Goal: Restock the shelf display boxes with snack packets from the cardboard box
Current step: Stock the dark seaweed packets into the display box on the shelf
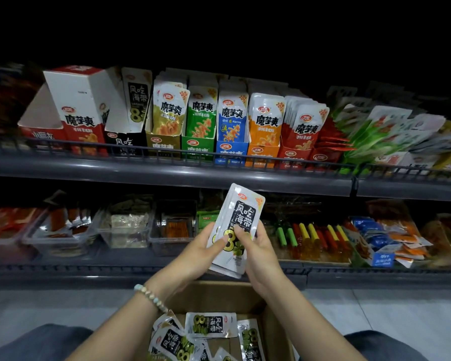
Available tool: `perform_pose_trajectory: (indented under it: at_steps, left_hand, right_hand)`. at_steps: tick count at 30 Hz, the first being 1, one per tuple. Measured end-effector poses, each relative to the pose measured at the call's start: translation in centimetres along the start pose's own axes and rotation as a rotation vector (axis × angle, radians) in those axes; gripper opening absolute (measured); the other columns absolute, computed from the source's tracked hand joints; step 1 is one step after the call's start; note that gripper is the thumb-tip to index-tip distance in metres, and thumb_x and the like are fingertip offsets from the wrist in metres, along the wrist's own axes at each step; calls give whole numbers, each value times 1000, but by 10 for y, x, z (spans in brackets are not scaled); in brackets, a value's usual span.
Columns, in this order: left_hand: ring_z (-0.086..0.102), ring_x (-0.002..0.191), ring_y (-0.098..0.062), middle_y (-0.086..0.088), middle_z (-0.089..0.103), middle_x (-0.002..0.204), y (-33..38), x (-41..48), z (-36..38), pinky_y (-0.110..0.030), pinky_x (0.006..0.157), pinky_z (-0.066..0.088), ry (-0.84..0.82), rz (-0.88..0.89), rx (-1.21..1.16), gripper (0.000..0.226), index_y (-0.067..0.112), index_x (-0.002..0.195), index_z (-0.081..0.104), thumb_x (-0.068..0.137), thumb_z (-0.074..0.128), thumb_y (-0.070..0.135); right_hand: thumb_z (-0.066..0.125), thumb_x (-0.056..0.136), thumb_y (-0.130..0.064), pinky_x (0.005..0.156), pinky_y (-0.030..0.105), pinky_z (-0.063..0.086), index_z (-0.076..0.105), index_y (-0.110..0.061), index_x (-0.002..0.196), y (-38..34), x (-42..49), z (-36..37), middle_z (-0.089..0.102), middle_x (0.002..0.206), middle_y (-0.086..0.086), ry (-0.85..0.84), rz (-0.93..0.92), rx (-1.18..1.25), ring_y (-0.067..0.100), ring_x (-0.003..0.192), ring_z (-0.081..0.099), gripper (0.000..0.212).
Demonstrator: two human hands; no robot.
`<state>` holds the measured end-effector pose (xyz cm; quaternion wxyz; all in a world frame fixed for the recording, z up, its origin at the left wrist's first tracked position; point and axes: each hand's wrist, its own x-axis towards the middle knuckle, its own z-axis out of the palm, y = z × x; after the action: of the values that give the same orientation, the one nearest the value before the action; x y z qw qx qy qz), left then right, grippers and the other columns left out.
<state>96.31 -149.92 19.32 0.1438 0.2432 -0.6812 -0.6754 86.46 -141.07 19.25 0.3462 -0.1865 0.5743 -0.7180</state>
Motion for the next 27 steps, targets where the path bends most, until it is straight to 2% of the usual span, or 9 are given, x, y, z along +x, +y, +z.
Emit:
perform_pose_trajectory:
  at_steps: [3, 5, 9, 12, 14, 16, 18, 22, 27]
  left_hand:
    - [43, 127, -12, 16, 38, 141, 4, -5, -1, -35, 67, 59, -56, -59, -45, 43, 43, 141, 31, 99, 41, 36]
    - [47, 125, -12, 14, 41, 141, 7, -8, -2, -37, 68, 59, -37, -37, -93, 44, 39, 142, 32, 99, 41, 35]
    - [63, 109, -12, 11, 57, 128, 15, -12, -5, -34, 70, 59, -2, 30, -115, 30, 40, 126, 43, 99, 45, 29]
    - [68, 99, -12, 7, 62, 123, 23, -14, -8, -32, 69, 59, -13, 49, -142, 31, 34, 129, 43, 100, 43, 25]
    - [68, 100, -14, 4, 62, 125, 29, -16, -13, -34, 71, 59, -29, 64, -152, 33, 33, 131, 42, 100, 43, 25]
    - [68, 102, -16, 4, 62, 125, 36, -18, -20, -34, 73, 59, -41, 87, -137, 34, 35, 132, 41, 99, 44, 27]
    - [68, 103, -15, 7, 63, 123, 42, -20, -27, -34, 73, 59, -42, 110, -131, 33, 36, 131, 42, 99, 44, 27]
    - [68, 101, -13, 8, 66, 118, 54, -23, -43, -38, 71, 60, -6, 147, -134, 32, 33, 130, 44, 99, 44, 25]
    - [68, 98, -8, 12, 63, 117, 79, -23, -76, -32, 66, 59, 22, 229, -80, 31, 35, 129, 41, 100, 41, 23]
  right_hand:
    - [50, 98, -17, 84, 21, 46, 40, -30, 135, 1, 0, 6, 62, 122, -9, -36, -71, -163, 5, 109, 58, 41]
    - [44, 100, -18, 85, 19, 45, 33, -35, 140, 2, 1, 10, 58, 126, -12, -58, -100, -206, 0, 111, 55, 45]
    - [42, 101, -18, 100, 33, 46, 32, -32, 140, -10, 3, 16, 56, 130, -4, -63, -185, -260, 8, 114, 57, 43]
    - [48, 98, -11, 103, 37, 46, 13, -44, 142, -29, 7, 15, 54, 135, 0, -126, -297, -297, 11, 117, 57, 66]
    - [53, 95, -9, 103, 39, 45, 1, -59, 135, -46, 10, 14, 51, 139, 1, -220, -358, -361, 13, 120, 56, 83]
    - [56, 93, -9, 100, 39, 48, -4, -62, 135, -65, 13, 15, 51, 139, -2, -308, -360, -461, 10, 117, 58, 91]
    - [59, 92, -9, 95, 36, 52, -2, -58, 138, -85, 17, 20, 55, 134, -2, -380, -321, -546, 9, 111, 62, 92]
    - [64, 87, -3, 89, 37, 55, 20, -38, 140, -120, 23, 39, 61, 123, 4, -465, -296, -712, 13, 104, 66, 77]
    - [69, 82, 3, 78, 33, 58, 26, -43, 126, -153, 34, 74, 62, 118, 10, -557, -277, -789, 19, 96, 70, 77]
